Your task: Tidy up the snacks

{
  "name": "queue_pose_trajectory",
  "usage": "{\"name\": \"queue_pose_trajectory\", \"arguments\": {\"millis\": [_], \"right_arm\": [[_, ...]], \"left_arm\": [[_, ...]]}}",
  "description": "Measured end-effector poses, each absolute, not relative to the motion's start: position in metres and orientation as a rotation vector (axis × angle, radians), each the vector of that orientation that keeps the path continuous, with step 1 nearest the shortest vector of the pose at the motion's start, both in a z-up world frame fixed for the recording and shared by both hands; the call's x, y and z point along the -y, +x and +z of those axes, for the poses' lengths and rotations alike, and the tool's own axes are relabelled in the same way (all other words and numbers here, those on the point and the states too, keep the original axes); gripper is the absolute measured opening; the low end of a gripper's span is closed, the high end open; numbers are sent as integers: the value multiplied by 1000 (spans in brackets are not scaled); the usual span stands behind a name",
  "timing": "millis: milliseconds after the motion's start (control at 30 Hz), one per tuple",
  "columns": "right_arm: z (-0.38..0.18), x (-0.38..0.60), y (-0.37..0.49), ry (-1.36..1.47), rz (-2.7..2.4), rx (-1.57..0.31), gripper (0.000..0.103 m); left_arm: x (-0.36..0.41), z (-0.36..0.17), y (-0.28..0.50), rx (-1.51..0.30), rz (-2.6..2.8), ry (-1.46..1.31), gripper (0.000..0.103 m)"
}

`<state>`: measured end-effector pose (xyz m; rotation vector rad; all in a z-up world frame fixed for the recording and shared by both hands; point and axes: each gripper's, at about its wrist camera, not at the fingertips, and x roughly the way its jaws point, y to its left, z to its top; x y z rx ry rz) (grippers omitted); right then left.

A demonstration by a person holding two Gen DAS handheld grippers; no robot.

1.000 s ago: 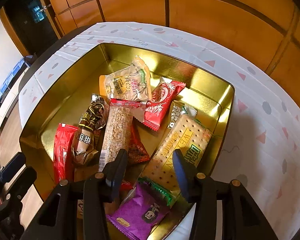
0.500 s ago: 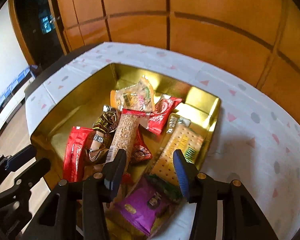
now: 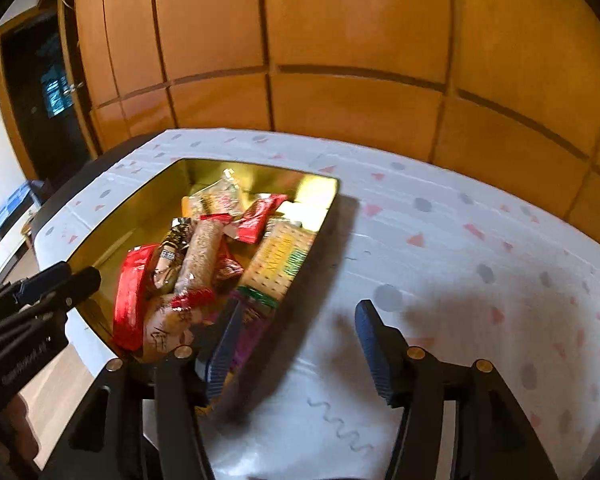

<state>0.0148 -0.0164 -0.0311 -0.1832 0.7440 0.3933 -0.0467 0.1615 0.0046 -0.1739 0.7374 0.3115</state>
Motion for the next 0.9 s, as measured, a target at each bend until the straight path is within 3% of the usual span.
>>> {"name": "queue_pose_trajectory", "arguments": {"millis": [67, 133, 300, 900], "right_arm": [[-30, 20, 8, -176, 374, -720, 68], [-29, 22, 4, -168, 363, -711, 68], [-25, 27, 2, -147, 346, -703, 70], [-28, 20, -5, -169, 355, -697, 76]], "left_arm": [[-158, 5, -49, -735, 315, -169, 46], [-156, 6, -52, -730, 315, -174, 54], [-153, 11, -56, -706, 323, -161, 59], [-161, 17, -62, -651, 395, -163, 60]]}}
